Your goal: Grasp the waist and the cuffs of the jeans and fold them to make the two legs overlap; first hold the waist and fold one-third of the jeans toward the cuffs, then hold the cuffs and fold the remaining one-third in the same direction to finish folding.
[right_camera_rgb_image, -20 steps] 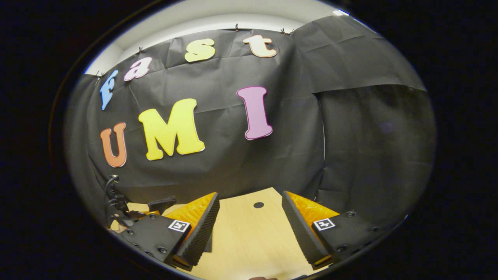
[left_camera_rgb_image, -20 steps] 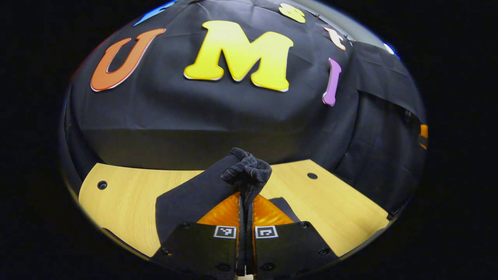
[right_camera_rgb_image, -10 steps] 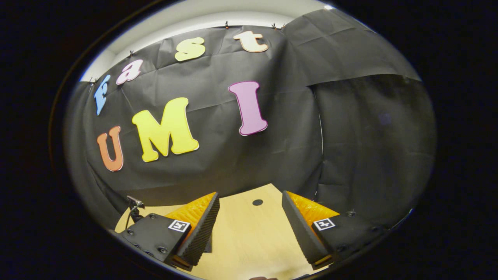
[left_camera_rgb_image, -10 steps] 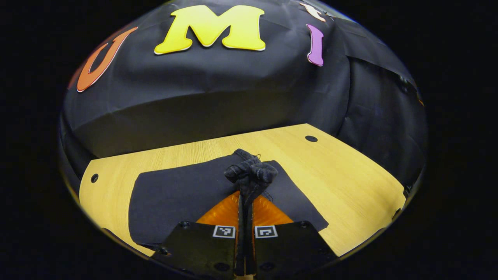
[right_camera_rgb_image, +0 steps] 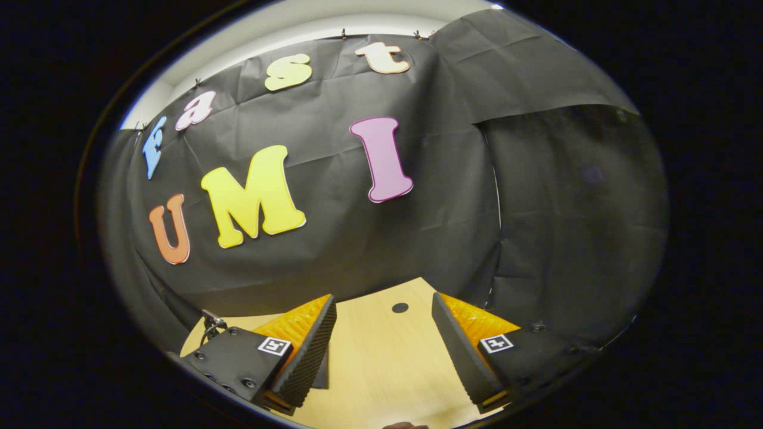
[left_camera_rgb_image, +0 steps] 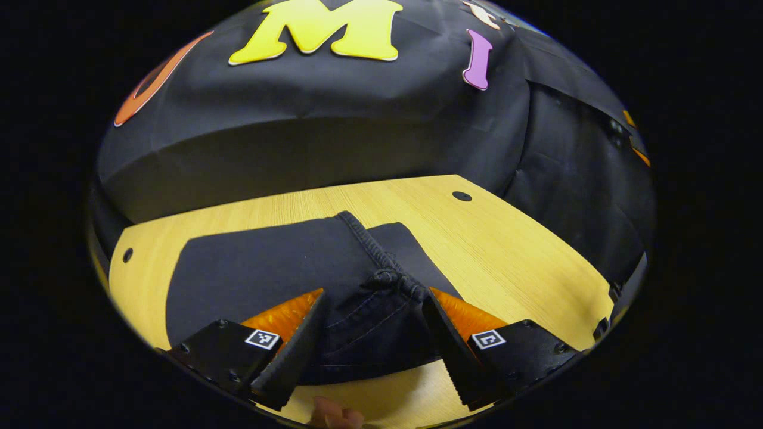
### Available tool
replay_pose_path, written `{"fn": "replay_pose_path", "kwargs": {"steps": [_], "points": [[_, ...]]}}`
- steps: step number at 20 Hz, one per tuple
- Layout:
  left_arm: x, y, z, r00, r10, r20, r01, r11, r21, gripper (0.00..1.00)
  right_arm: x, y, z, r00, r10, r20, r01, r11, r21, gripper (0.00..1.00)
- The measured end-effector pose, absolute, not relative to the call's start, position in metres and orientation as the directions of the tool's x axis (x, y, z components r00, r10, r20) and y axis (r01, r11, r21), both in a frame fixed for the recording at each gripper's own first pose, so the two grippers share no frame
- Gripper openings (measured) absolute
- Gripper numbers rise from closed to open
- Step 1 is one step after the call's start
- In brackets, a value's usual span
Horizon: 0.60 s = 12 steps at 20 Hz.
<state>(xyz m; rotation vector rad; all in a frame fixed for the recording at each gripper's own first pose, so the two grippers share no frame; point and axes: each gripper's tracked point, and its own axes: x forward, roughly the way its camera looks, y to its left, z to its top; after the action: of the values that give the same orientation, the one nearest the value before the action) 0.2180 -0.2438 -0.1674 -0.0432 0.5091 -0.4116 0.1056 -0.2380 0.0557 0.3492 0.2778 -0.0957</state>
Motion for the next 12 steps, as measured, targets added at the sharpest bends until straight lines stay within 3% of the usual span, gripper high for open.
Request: {"fn": "replay_pose_path", "kwargs": {"steps": [7, 11, 12], "points": [[0.199, -0.238, -0.071, 0.856, -0.433, -0.284, 0.392, 0.900, -0.192, 1.00, 0.113, -0.213, 0.068, 0.965, -0.023, -0.262, 0.107, 0.945, 0.311, 0.99], [0.184, -0.179, -0.007, 0.923, -0.354, -0.153, 0.328, 0.929, -0.172, 1.00, 0.117, -0.190, 0.082, 0.974, 0.000, -0.225, 0.072, 0.947, 0.312, 0.99], [0.178, -0.162, 0.007, 0.937, -0.326, -0.128, 0.303, 0.938, -0.170, 1.00, 0.118, -0.182, 0.083, 0.976, 0.010, -0.219, 0.060, 0.948, 0.312, 0.94]]}}
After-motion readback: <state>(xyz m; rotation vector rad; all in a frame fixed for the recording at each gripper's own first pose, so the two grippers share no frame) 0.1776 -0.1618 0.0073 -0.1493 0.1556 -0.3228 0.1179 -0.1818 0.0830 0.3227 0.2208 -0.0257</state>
